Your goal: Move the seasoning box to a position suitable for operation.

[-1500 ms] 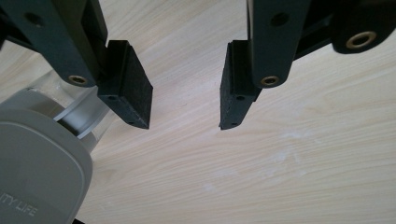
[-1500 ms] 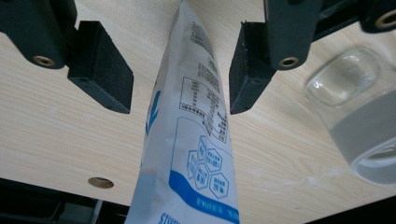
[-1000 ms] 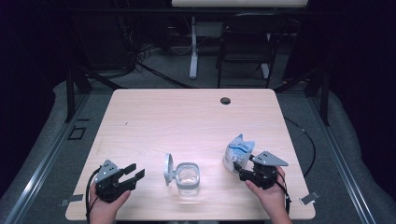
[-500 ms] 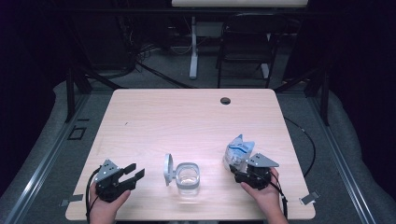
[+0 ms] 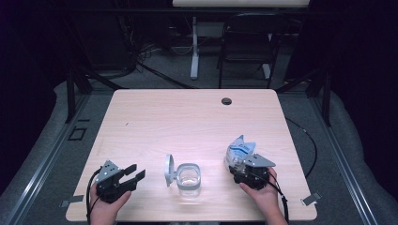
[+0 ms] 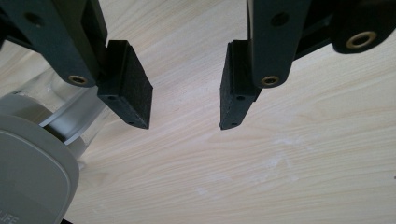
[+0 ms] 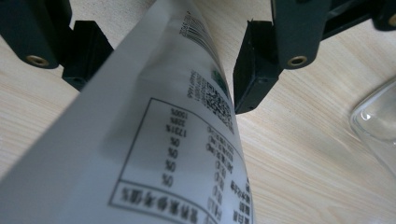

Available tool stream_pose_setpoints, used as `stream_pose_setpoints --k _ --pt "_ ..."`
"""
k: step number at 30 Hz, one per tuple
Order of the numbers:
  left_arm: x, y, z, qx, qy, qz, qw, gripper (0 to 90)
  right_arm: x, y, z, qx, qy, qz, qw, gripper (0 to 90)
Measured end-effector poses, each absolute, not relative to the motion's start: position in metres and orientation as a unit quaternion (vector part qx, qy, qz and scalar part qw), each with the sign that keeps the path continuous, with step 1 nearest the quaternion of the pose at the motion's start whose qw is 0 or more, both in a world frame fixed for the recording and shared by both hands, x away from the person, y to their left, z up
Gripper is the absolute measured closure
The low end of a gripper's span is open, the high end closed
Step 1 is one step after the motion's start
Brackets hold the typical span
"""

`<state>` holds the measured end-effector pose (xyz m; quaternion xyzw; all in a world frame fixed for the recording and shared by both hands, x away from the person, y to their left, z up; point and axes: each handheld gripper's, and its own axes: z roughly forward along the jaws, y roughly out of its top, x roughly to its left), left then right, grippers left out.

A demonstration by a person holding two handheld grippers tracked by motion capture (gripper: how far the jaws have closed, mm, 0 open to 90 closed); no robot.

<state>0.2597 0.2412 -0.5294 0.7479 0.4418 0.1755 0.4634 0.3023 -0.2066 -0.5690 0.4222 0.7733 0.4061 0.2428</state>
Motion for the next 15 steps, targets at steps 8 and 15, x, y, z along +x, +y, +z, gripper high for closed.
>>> stream_pose_setpoints --k 8,15 --pt "0.2597 0.2414 -0.5297 0.747 0.443 0.176 0.463 54.3 0.3042 -0.204 -0.573 0.423 0.77 0.409 0.245 36.6" --pt "0.2602 0.2413 -0.5307 0.749 0.443 0.175 0.461 54.2 0.3055 -0.2025 -0.5757 0.426 0.772 0.403 0.245 36.8"
